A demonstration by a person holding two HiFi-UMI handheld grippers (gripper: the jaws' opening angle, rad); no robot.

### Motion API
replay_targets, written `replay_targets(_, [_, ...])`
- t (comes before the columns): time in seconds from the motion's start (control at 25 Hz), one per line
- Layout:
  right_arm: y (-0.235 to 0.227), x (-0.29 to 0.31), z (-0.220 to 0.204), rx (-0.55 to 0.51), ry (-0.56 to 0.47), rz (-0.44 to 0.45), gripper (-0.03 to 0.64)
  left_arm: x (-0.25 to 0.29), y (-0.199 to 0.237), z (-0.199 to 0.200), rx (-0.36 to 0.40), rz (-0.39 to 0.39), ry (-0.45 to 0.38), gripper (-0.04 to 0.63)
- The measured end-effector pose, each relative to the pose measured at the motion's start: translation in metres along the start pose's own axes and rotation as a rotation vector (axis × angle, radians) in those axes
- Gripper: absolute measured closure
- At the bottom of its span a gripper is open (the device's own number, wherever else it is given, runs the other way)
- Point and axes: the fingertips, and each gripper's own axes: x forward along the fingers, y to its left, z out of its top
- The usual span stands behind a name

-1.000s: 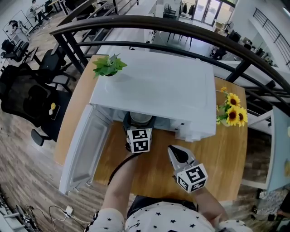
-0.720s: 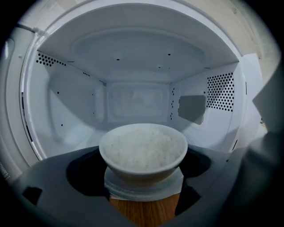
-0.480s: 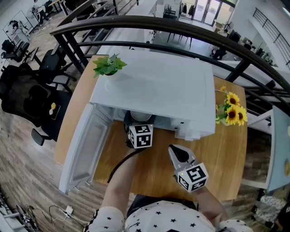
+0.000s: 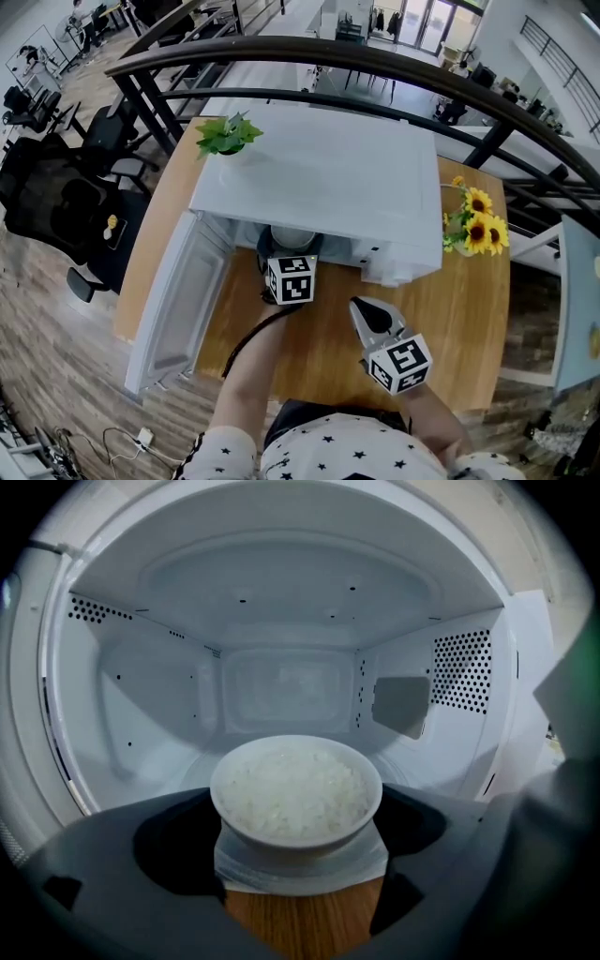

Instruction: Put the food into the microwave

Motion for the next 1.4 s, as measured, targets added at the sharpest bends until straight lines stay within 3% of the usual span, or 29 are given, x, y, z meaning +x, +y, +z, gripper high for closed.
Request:
replay_targets(0.44, [0.031, -0.024, 0.002, -0.016, -0.020, -0.011, 0.612, -0.058, -0.014, 0.000, -0.008, -0.048, -0.037, 0.106])
replay_targets(1.08, [0.087, -0.087, -0.003, -0.027, -0.088, -0.031, 0.612, -0.185, -0.044, -0.009, -0.006, -0.100, -0.092, 0.112])
replay_targets(1.4, [0.106, -0.115, -0.002, -0.047, -0.132, -0.038, 0.612, -0.248, -0.056, -0.024, -0.081, -0.111, -0.120, 0.253])
